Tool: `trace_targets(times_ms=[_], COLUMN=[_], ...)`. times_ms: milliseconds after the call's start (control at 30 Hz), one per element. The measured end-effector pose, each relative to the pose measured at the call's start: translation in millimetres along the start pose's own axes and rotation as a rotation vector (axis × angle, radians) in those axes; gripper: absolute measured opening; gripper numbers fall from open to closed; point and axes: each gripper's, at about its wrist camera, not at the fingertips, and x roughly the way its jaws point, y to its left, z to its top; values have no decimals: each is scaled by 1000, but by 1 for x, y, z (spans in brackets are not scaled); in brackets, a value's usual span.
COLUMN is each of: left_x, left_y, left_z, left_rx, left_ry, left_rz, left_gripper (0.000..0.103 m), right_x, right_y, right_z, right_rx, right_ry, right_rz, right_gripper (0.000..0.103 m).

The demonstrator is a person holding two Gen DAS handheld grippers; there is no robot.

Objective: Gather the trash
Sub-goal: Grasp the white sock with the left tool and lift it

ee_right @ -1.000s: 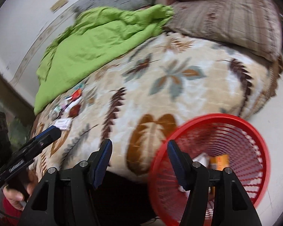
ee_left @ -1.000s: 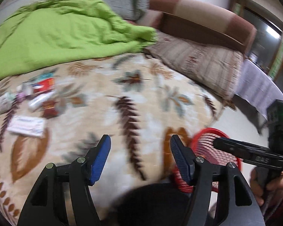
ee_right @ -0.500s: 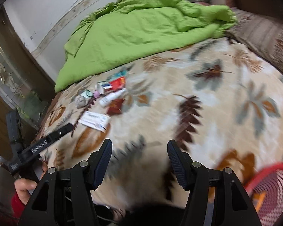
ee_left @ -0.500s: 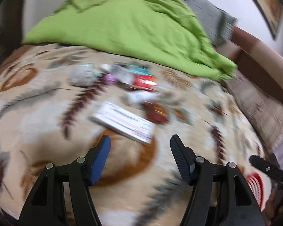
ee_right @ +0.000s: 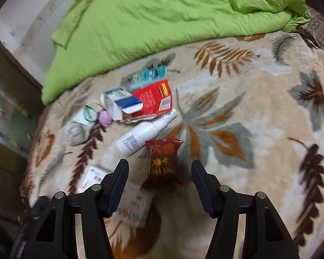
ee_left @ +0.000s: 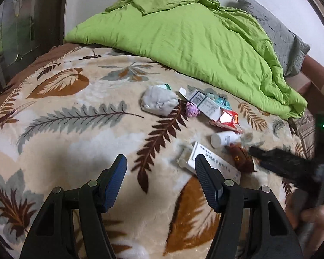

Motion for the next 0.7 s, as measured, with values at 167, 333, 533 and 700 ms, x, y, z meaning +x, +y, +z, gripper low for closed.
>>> trace_targets(times_ms=[167, 333, 533, 700], left_x=[12, 40, 101, 138], left_y=[1, -8, -7, -4], left_z=[27, 63, 91, 96], left_rx=[-23, -10, 6, -5], left_ry=[1, 8, 100, 150], left_rz=[-10, 8, 75, 78], left_gripper=[70, 79, 79, 56], right_x=[24, 14, -4, -10], right_y=[0, -8, -20, -17], right_z=[-2, -2, -3, -2], right_rx=[-27, -31, 30, 21], right_ry=[49, 3, -39, -65], right_rz=[-25, -21, 39, 48], right_gripper=[39, 35, 35, 35])
